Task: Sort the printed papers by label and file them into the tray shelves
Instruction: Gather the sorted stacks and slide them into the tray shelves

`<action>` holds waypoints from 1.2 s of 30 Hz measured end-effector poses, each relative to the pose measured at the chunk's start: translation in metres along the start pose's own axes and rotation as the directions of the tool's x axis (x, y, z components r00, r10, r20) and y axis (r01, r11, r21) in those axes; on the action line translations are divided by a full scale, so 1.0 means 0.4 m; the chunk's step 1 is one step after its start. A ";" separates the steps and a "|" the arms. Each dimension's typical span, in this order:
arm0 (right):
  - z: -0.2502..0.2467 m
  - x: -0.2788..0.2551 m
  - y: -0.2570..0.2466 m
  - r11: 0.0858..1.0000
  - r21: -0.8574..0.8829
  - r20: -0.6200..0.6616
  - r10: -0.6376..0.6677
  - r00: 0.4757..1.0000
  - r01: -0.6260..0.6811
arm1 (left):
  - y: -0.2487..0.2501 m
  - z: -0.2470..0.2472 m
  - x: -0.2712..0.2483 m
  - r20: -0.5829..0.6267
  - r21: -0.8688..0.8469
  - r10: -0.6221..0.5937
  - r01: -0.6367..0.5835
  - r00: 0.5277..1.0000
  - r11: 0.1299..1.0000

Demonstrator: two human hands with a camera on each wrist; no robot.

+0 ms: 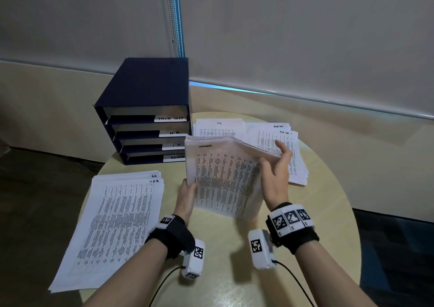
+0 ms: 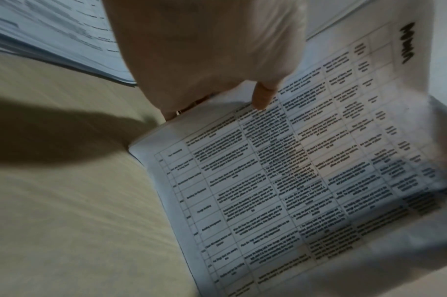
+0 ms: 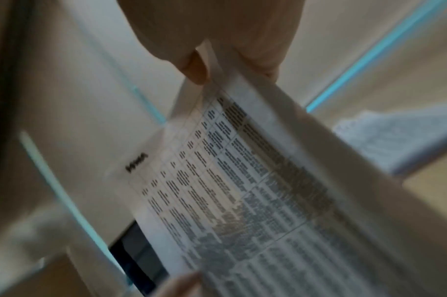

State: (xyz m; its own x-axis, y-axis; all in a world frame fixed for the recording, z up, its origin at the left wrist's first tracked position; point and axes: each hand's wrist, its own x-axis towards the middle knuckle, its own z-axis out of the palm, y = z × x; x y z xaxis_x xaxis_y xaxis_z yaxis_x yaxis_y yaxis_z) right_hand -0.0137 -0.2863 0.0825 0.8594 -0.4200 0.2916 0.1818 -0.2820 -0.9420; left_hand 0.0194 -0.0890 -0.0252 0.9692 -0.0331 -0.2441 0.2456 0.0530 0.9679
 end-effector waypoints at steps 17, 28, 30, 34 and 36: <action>0.028 -0.049 0.071 0.931 0.293 0.030 0.217 0.976 -0.216 | 0.241 0.073 -0.050 -0.292 -0.002 0.162 -0.170 0.942 0.985; 0.017 -0.048 0.068 0.912 0.323 0.069 0.243 0.968 -0.252 | 0.318 0.087 -0.014 -0.416 0.151 0.325 -0.288 0.849 0.946; 0.020 -0.052 0.068 0.909 0.315 0.057 0.268 0.962 -0.273 | 0.317 0.085 -0.018 -0.410 0.132 0.316 -0.287 0.856 0.949; 0.008 -0.052 0.060 0.879 0.358 0.071 0.311 0.948 -0.315 | 0.311 0.080 -0.022 -0.389 0.184 0.350 -0.301 0.852 0.936; -0.001 -0.061 0.054 0.883 0.372 0.091 0.274 0.957 -0.288 | 0.307 0.080 -0.022 -0.400 0.228 0.386 -0.318 0.831 0.920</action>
State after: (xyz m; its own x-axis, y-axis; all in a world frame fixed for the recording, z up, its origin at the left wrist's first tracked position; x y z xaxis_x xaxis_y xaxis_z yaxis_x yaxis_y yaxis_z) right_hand -0.0310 -0.2827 0.0551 0.9161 -0.4009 0.0058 0.0905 0.1927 -0.9771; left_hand 0.0403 -0.1141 0.0977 0.9079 0.3924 0.1474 -0.0865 -0.1687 0.9819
